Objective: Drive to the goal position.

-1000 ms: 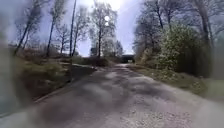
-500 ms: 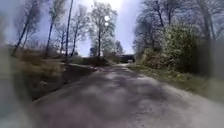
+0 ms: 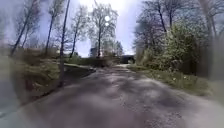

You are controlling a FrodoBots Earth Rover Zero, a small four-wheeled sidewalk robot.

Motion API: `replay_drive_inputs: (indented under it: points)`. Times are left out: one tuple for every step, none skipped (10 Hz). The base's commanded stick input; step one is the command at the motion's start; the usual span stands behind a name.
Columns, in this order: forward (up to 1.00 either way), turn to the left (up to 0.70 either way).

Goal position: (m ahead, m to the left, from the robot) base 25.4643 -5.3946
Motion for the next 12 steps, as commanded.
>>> replay_drive_inputs:
  points:
    - [0.7, 0.0]
    - [0.7, 0.0]
    - [0.7, 0.0]
    - [0.7, 0.0]
    - [0.7, 0.0]
    - [0.7, 0.0]
    - [0.7, 0.0]
    - [0.7, 0.0]
    - [0.7, 0.0]
    - [0.7, 0.0]
    - [0.7, 0.0]
    - [0.7, 0.0]
